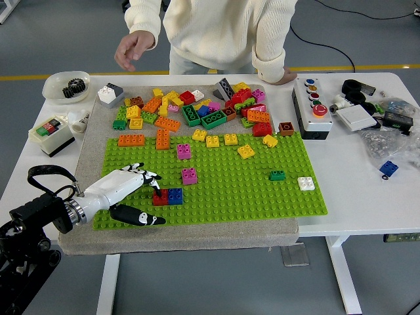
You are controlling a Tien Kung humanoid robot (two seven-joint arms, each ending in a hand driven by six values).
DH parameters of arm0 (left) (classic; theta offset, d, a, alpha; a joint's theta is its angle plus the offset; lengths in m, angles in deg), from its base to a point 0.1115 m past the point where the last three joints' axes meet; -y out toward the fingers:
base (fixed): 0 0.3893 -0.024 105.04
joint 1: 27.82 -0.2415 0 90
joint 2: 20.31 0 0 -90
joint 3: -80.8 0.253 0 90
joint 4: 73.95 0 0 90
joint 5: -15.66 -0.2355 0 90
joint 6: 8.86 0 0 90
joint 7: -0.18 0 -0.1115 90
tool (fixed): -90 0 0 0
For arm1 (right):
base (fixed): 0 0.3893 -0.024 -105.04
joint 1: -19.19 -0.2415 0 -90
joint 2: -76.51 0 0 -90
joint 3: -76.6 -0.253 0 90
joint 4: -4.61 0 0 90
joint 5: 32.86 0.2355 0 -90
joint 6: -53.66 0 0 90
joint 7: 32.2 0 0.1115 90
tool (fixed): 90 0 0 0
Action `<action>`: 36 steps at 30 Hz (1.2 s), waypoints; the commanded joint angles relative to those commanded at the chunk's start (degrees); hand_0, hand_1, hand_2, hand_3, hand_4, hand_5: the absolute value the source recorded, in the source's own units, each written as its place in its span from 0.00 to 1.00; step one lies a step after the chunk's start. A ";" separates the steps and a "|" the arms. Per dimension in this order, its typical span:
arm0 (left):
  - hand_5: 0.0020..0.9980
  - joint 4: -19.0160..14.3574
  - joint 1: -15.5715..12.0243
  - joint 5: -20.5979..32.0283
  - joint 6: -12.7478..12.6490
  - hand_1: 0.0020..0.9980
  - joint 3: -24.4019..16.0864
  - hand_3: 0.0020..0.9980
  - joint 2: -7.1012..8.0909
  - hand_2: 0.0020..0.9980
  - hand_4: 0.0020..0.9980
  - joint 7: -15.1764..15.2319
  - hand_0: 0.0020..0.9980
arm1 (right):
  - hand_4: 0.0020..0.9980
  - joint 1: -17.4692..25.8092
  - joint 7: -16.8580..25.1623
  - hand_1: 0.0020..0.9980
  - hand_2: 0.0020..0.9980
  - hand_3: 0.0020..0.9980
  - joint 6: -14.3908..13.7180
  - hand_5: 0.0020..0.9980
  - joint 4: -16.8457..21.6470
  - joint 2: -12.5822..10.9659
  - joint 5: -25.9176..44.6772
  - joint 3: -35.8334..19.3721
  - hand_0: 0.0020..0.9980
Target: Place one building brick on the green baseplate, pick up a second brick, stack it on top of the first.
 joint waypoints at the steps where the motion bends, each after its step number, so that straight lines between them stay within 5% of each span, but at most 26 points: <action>1: 0.67 -0.55 -0.06 0.32 -0.08 0.84 -0.37 0.59 0.06 0.87 1.00 -0.06 1.00 | 0.83 0.01 0.00 0.64 0.72 0.61 0.00 0.41 0.00 0.00 -0.03 -0.02 0.74; 9: 0.66 -4.12 0.10 2.93 -0.50 0.77 -3.44 0.59 0.19 0.79 1.00 -0.92 1.00 | 0.83 -0.04 -0.02 0.64 0.72 0.61 0.01 0.41 0.00 0.03 0.01 -0.08 0.74; 14: 0.66 -4.30 0.67 2.64 -0.39 0.77 -5.16 0.59 -0.02 0.79 1.00 -1.95 1.00 | 0.83 -0.04 -0.05 0.64 0.72 0.61 -0.03 0.41 0.00 -0.01 -0.10 -0.28 0.74; 15: 0.57 -4.29 0.70 2.62 -0.40 0.70 -5.21 0.59 -0.02 0.72 1.00 -1.98 0.92 | 0.83 -0.04 -0.06 0.64 0.72 0.60 -0.04 0.41 0.00 -0.01 -0.10 -0.29 0.74; 20: 0.57 -4.14 2.40 0.75 0.99 0.70 -8.66 0.59 -0.49 0.72 1.00 -3.45 0.92 | 0.83 -0.11 -0.07 0.64 0.72 0.60 -0.12 0.41 0.00 -0.08 -0.30 -0.56 0.74; 21: 0.51 -4.12 2.54 0.66 1.08 0.68 -8.94 0.60 -0.55 0.69 1.00 -3.56 0.84 | 0.83 -0.11 -0.08 0.64 0.72 0.60 -0.13 0.41 0.00 -0.08 -0.32 -0.58 0.74; 36: 0.43 -4.54 4.81 -0.13 1.09 0.66 -12.07 0.59 -1.44 0.65 1.00 -3.98 0.80 | 0.83 -0.50 -0.16 0.64 0.72 0.60 -0.14 0.41 0.00 -0.28 -1.48 -0.83 0.74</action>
